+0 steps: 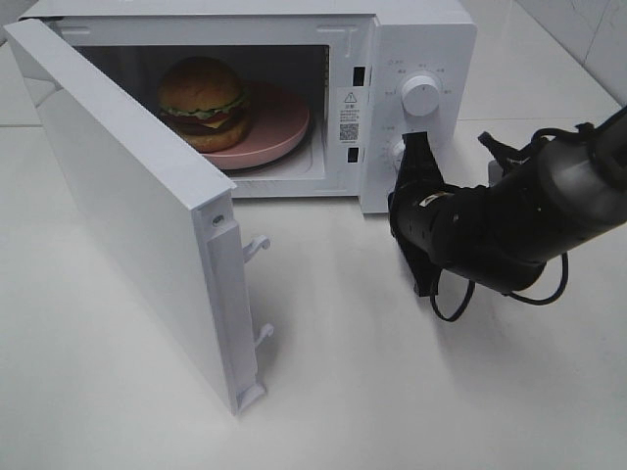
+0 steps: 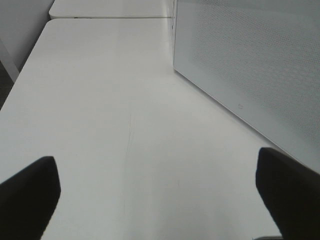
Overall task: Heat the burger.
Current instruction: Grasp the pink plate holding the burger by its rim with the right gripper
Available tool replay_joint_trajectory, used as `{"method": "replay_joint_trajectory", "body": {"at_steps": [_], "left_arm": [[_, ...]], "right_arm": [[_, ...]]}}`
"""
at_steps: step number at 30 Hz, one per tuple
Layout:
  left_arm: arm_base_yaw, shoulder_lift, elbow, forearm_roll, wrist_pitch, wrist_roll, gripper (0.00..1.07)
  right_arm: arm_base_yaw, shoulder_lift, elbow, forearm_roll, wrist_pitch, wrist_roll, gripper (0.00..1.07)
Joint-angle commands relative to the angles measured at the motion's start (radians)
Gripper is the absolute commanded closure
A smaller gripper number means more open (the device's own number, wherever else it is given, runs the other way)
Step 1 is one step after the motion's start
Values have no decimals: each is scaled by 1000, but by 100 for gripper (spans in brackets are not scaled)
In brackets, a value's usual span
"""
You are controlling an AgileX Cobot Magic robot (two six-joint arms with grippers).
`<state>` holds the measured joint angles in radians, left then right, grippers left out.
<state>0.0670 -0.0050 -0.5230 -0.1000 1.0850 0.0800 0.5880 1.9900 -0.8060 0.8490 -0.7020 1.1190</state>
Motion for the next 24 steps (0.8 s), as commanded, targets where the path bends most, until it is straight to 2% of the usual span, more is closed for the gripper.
{"method": "replay_joint_trajectory", "body": {"at_steps": [1, 4, 13, 18, 24], "left_arm": [[0, -6, 4, -3, -12, -4, 7], [0, -6, 4, -3, -12, -4, 7], [0, -6, 4, -3, -12, -4, 7], [0, -6, 4, -3, -12, -4, 7], [0, -6, 4, -3, -12, -4, 7]], "right_arm": [[-3, -49, 38, -65, 27, -28, 107], [-3, -86, 69, -124, 66, -31, 107], [-3, -188, 137, -133, 191, -217, 106], [-6, -274, 151, -133, 340, -496, 104], [-6, -323, 151, -133, 429, -653, 104]]}}
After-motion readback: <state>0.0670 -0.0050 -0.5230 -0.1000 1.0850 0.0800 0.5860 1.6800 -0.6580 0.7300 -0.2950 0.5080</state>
